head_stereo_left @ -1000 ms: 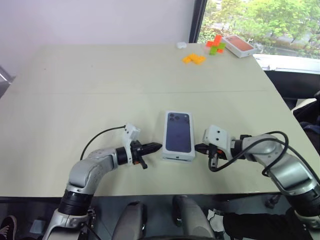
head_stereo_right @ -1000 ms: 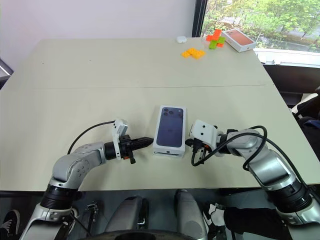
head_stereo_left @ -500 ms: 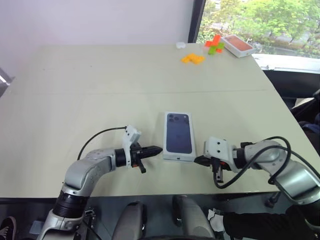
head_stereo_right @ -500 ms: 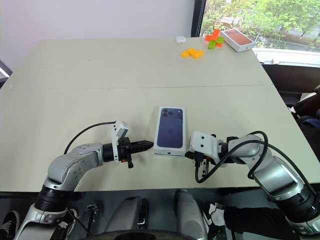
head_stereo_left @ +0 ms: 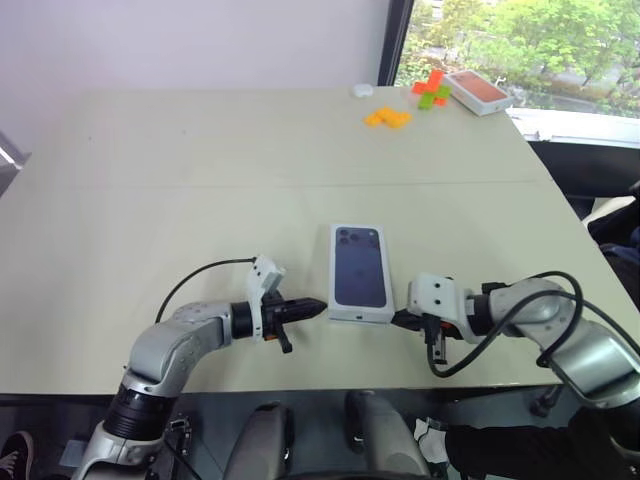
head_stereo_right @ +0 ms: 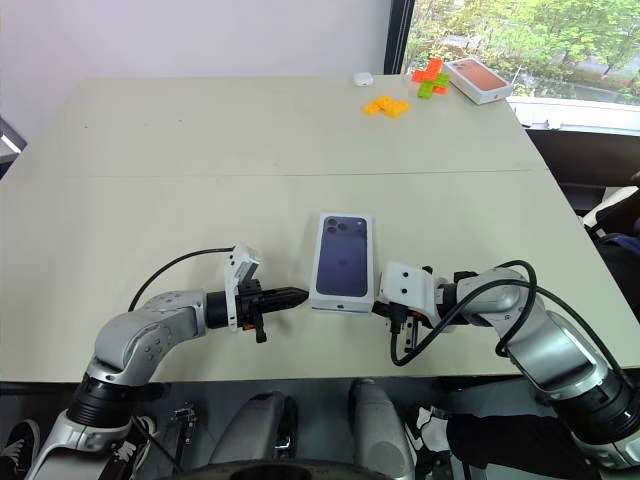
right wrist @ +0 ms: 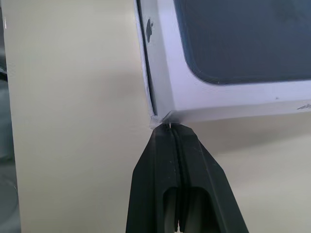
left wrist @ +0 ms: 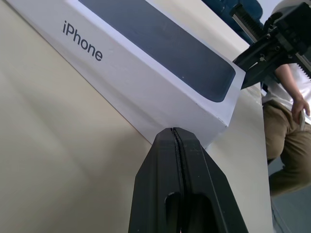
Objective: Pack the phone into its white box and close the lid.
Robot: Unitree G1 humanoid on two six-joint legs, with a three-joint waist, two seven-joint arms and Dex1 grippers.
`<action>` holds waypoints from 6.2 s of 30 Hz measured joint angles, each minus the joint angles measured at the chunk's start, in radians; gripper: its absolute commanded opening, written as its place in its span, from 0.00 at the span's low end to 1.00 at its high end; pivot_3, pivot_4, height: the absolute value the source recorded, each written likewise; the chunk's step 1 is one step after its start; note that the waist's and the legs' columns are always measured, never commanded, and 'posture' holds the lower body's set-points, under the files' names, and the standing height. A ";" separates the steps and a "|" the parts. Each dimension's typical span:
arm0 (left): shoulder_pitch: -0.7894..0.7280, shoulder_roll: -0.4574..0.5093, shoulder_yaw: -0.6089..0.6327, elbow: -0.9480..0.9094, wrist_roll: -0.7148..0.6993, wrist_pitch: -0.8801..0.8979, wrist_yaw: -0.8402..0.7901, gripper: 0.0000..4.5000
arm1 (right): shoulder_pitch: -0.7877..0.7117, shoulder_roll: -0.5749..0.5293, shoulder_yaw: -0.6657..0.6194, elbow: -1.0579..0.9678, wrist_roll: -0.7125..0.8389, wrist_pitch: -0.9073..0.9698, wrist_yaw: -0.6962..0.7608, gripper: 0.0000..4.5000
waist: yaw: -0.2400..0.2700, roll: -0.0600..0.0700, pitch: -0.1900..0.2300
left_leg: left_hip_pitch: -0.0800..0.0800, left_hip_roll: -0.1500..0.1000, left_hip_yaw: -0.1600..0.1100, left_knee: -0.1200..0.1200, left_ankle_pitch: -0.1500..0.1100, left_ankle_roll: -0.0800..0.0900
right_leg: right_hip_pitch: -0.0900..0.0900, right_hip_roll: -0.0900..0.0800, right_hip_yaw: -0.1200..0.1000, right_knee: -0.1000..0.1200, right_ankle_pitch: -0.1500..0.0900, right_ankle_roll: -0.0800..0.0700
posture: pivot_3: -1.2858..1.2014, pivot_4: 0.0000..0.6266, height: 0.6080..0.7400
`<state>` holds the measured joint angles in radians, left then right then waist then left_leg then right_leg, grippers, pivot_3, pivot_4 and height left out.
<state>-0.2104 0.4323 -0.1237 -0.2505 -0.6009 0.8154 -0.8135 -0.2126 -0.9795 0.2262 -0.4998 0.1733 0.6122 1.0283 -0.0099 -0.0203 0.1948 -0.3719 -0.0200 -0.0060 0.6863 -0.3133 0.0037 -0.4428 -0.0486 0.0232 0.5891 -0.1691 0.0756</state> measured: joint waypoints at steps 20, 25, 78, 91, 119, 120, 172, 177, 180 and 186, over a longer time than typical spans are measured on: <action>-0.169 -0.130 0.004 0.292 0.136 -0.174 0.066 0.00 | -0.178 0.212 0.046 0.304 -0.180 -0.060 -0.203 0.01 | 0.000 -0.001 -0.001 | 0.000 -0.001 0.000 0.000 0.001 -0.001 | -0.001 -0.001 0.000 0.004 0.002 0.002 | 0.52 0.24 1.00; -0.167 -0.134 -0.010 0.287 0.143 -0.169 0.065 0.00 | -0.181 0.228 0.047 0.310 -0.194 -0.059 -0.207 0.01 | -0.001 -0.001 -0.001 | 0.001 -0.001 0.000 0.000 0.001 -0.002 | 0.000 -0.001 0.000 0.005 0.001 0.002 | 0.52 0.24 1.00; -0.154 -0.112 0.010 0.231 0.185 -0.126 0.053 0.00 | -0.247 0.277 0.075 0.344 -0.248 -0.063 -0.114 0.01 | -0.002 0.000 -0.001 | 0.001 -0.001 -0.001 0.000 0.001 -0.002 | -0.001 -0.001 0.000 0.006 0.002 0.002 | 0.52 0.24 1.00; -0.184 -0.118 0.036 0.233 0.175 -0.130 0.069 0.00 | -0.285 0.298 0.043 0.367 -0.230 -0.068 -0.151 0.01 | 0.000 0.000 -0.001 | 0.000 -0.001 -0.001 0.000 0.001 -0.002 | -0.001 -0.001 0.000 0.006 0.002 0.002 | 0.52 0.24 1.00; -0.178 -0.125 0.032 0.163 0.174 -0.098 0.097 0.00 | -0.264 0.299 0.007 0.300 -0.189 0.026 -0.142 0.01 | -0.001 0.000 -0.001 | 0.000 -0.001 -0.001 0.000 0.001 -0.002 | -0.001 -0.001 0.000 0.006 0.002 0.002 | 0.52 0.24 1.00; -0.174 -0.123 0.032 0.150 0.173 -0.092 0.097 0.00 | -0.261 0.297 0.007 0.296 -0.187 0.029 -0.139 0.01 | -0.001 0.000 -0.001 | 0.000 -0.001 -0.001 0.000 0.001 -0.002 | -0.001 -0.001 0.000 0.005 0.002 0.002 | 0.52 0.24 1.00; -0.307 -0.206 -0.020 0.330 0.264 -0.227 0.189 0.00 | -0.331 0.433 0.007 0.419 -0.203 -0.070 -0.316 0.01 | -0.003 0.000 -0.001 | 0.001 -0.001 -0.001 0.000 0.001 -0.002 | -0.001 0.000 0.000 0.006 0.002 0.002 | 0.52 0.24 1.00; -0.307 -0.191 -0.038 0.345 0.311 -0.259 0.197 0.00 | -0.299 0.435 0.028 0.403 -0.225 -0.071 -0.320 0.01 | -0.002 -0.001 -0.002 | 0.002 -0.001 -0.001 0.000 0.001 -0.002 | 0.001 -0.001 0.000 0.006 0.002 0.002 | 0.52 0.24 1.00; -0.297 -0.177 -0.039 0.315 0.305 -0.245 0.183 0.00 | -0.293 0.415 0.025 0.391 -0.215 -0.067 -0.295 0.01 | -0.003 -0.001 -0.002 | 0.002 -0.001 -0.001 0.000 0.001 -0.002 | 0.000 0.000 0.000 0.006 0.002 0.002 | 0.52 0.24 1.00; -0.208 -0.089 -0.047 0.150 0.232 -0.135 0.089 0.00 | -0.197 0.335 -0.022 0.252 -0.097 0.006 -0.165 0.01 | -0.003 -0.001 -0.002 | 0.001 -0.001 -0.002 -0.001 0.001 -0.002 | 0.000 0.000 0.000 0.005 0.002 0.002 | 0.52 0.24 1.00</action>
<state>-0.4179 0.3436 -0.1704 -0.1005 -0.3685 0.6800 -0.7242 -0.4099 -0.6444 0.2039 -0.2475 0.0767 0.6177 0.8633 -0.0125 -0.0209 0.1928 -0.3705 -0.0206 -0.0084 0.6854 -0.3125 0.0022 -0.4430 -0.0489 0.0228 0.5945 -0.1676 0.0774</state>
